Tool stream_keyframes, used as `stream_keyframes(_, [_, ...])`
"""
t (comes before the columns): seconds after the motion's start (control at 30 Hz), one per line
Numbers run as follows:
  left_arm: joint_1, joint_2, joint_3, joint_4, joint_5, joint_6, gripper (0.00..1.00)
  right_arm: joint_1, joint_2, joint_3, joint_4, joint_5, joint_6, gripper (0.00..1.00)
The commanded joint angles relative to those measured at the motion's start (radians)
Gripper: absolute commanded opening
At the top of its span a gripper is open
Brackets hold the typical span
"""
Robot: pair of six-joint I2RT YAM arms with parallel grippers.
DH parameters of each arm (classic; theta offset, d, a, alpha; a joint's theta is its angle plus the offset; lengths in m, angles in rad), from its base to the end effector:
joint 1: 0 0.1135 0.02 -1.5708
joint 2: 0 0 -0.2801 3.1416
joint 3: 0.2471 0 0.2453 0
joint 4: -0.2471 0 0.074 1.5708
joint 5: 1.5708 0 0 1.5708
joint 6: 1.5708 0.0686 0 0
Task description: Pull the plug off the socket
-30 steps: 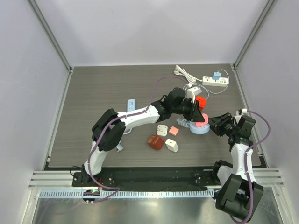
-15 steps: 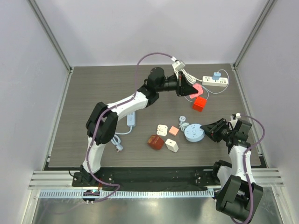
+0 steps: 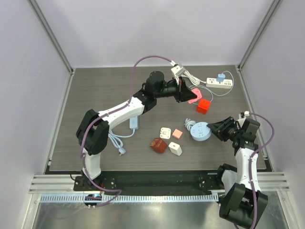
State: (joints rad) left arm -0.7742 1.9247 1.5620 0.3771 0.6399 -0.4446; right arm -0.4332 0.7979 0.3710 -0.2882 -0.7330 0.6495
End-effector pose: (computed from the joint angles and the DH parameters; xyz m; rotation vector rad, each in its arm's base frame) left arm 0.3215 -0.3717 0.3498 0.8248 1.5498 -1.4185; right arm 0.1646 -0.0256 0.1882 0.8038 2.0842 0.9480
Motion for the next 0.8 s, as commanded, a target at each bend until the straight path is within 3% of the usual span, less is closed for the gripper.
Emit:
stream_keyframes(0.0, [0.033,-0.078,-0.065,-0.078,-0.094,0.023,0.00,0.004,0.001,0.101,0.029,-0.009,0.038,0.01])
stream_keyframes(0.23, [0.157,-0.078,-0.192,-0.176,-0.154,-0.126,0.00,0.004,0.009,0.170,-0.072,0.145,0.003,0.01])
stream_keyframes(0.4, [0.275,0.036,-0.252,-0.084,0.021,-0.365,0.00,0.004,0.007,0.194,-0.166,0.245,-0.046,0.01])
stream_keyframes(0.63, [0.276,0.085,-0.319,-0.043,-0.019,-0.370,0.00,0.002,0.032,0.152,-0.203,0.322,-0.063,0.01])
stream_keyframes(0.77, [0.265,0.097,-0.375,-0.027,-0.063,-0.379,0.09,-0.009,0.070,0.149,-0.203,0.368,-0.053,0.01])
